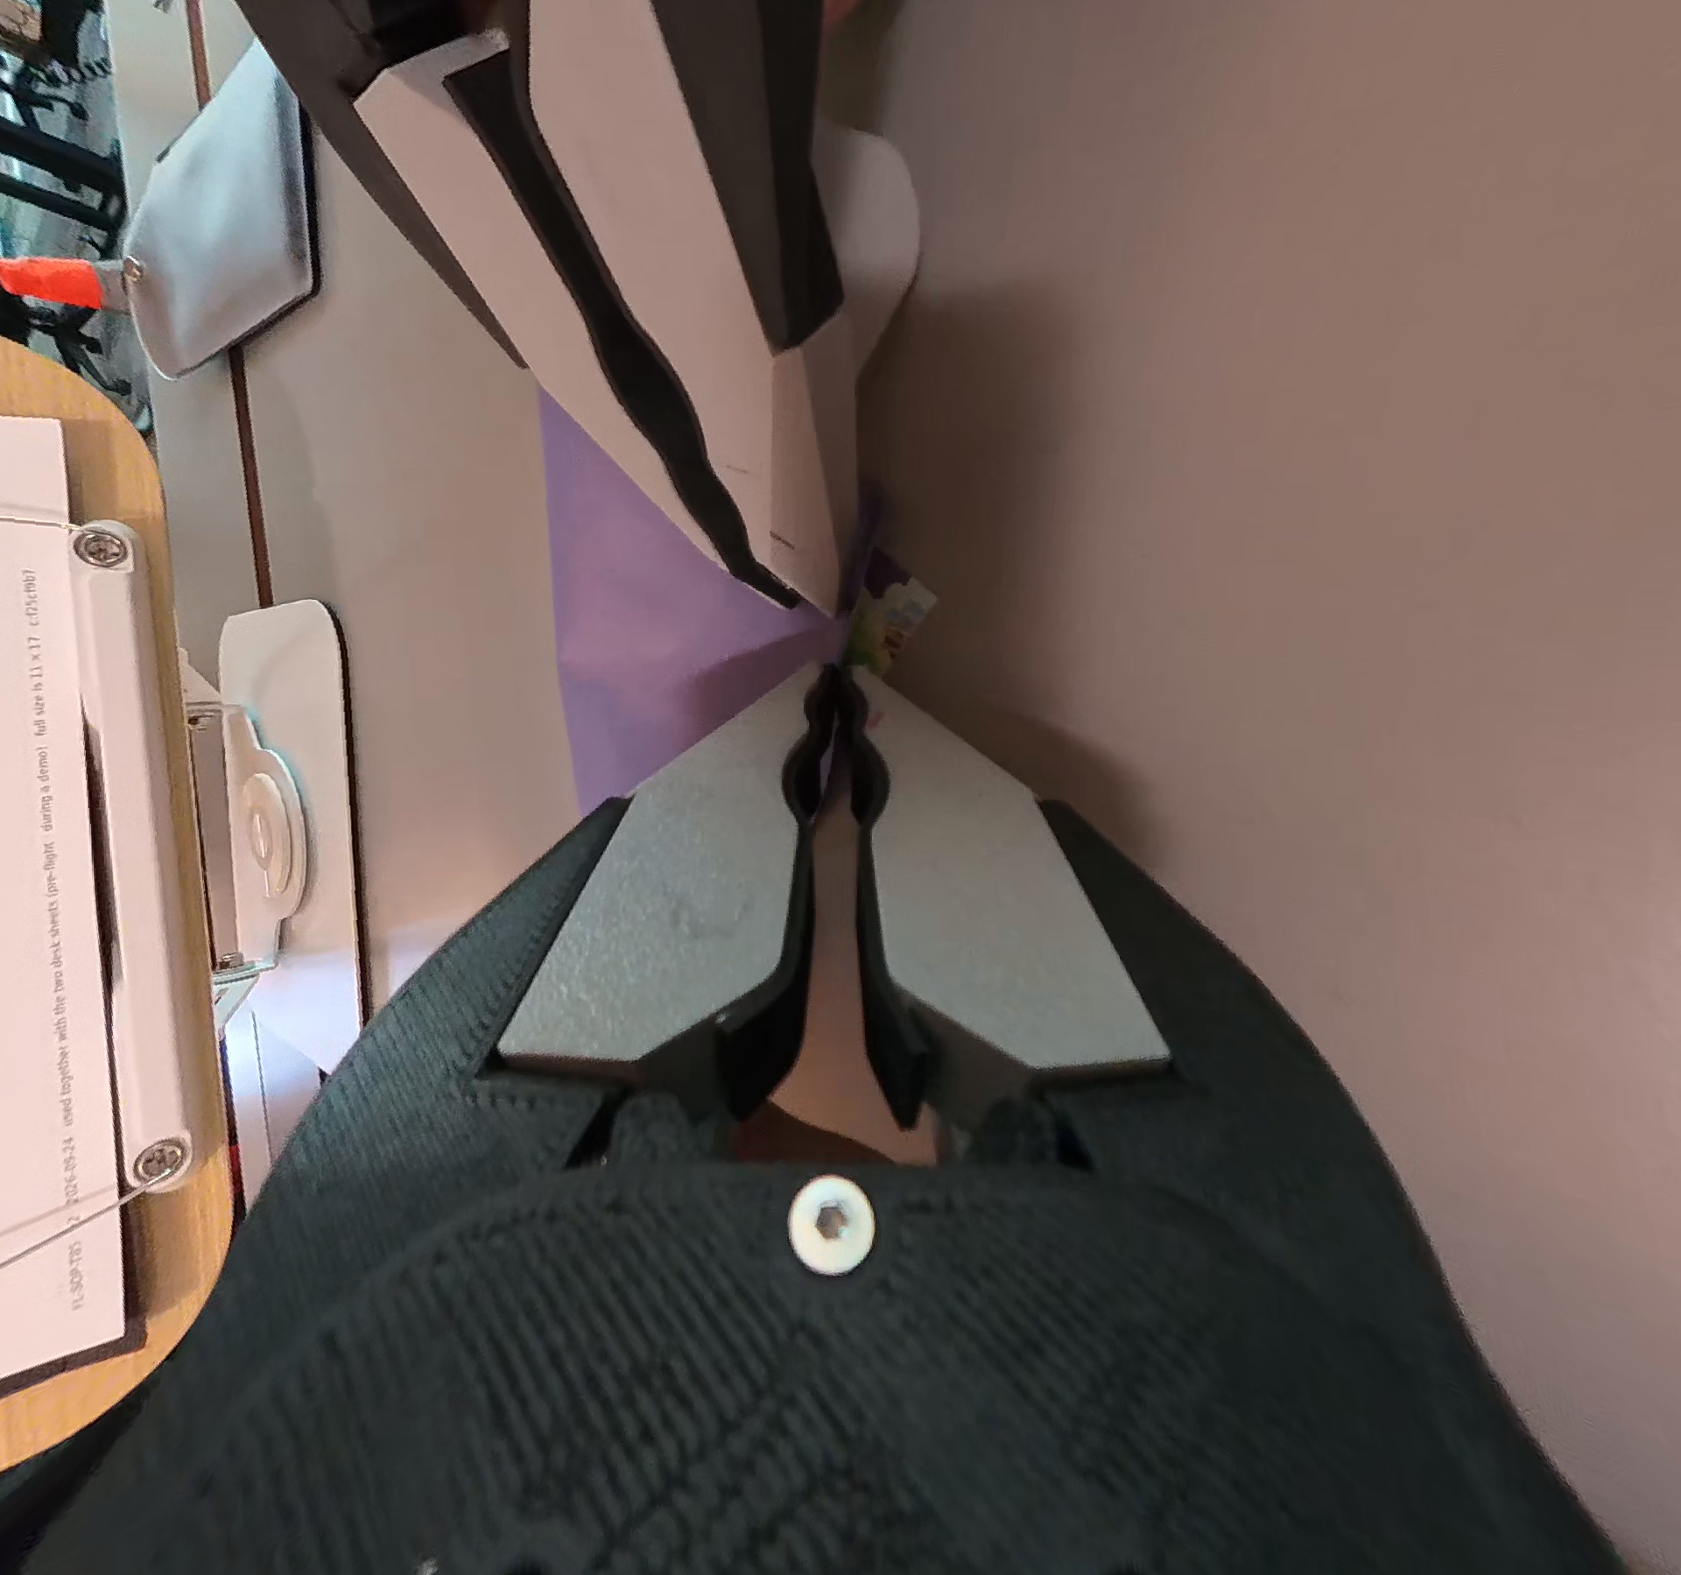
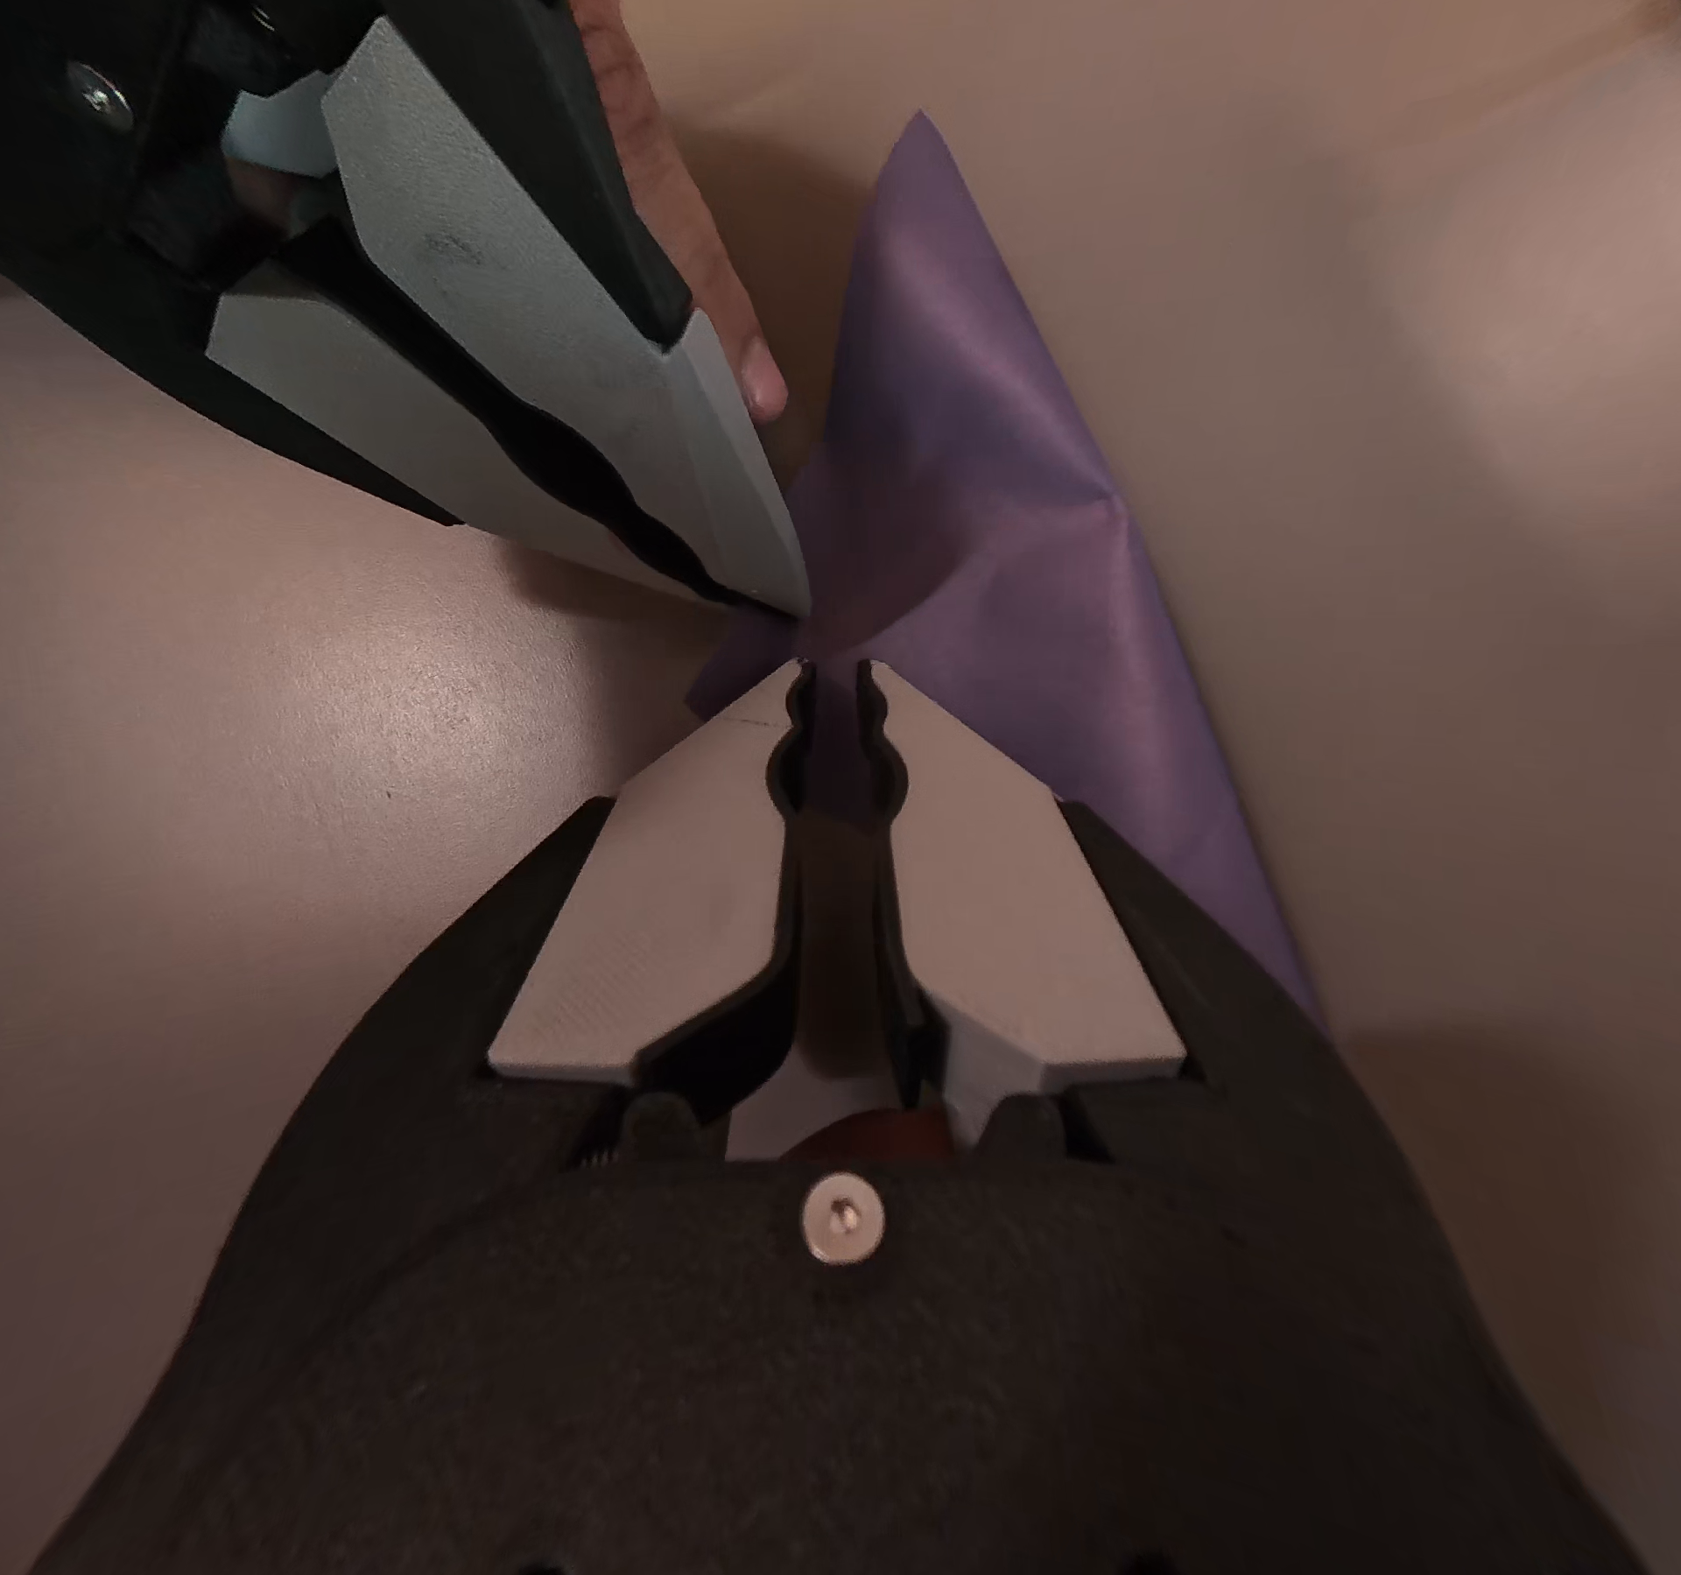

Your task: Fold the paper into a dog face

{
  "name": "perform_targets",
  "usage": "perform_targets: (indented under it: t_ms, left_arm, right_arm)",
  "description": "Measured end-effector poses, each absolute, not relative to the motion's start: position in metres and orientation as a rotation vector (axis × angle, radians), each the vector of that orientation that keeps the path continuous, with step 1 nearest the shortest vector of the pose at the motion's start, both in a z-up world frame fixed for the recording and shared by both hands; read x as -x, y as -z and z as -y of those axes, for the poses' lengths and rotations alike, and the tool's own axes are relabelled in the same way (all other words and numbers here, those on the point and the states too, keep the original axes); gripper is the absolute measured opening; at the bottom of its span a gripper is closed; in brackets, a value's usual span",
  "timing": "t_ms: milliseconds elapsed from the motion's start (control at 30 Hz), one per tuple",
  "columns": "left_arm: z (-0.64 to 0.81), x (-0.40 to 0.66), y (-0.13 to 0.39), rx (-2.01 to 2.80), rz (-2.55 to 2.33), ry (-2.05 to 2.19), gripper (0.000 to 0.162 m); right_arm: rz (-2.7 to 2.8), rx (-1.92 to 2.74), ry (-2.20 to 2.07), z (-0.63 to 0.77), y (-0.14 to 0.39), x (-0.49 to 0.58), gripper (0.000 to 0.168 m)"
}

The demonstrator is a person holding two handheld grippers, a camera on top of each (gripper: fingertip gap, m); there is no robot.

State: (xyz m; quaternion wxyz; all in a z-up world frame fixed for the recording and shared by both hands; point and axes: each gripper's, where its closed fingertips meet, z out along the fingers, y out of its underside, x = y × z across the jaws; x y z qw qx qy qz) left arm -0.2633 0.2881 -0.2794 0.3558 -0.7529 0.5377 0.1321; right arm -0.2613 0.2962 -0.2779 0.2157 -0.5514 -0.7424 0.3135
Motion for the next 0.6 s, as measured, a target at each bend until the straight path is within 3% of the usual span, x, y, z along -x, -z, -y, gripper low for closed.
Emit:
perform_targets:
  t_ms: [367, 600]
  left_arm:
    - [-0.296, 0.277, 0.279, 1.948, -1.301, -0.373, 0.0]
    - [-0.298, 0.28, 0.278, 1.969, -1.243, -0.305, 0.0]
  right_arm:
    - [2.046, 1.528, -0.882, -0.298, 0.273, 0.259, 0.018]
    - [2.061, 1.308, -1.078, -0.273, 0.234, 0.246, 0.026]
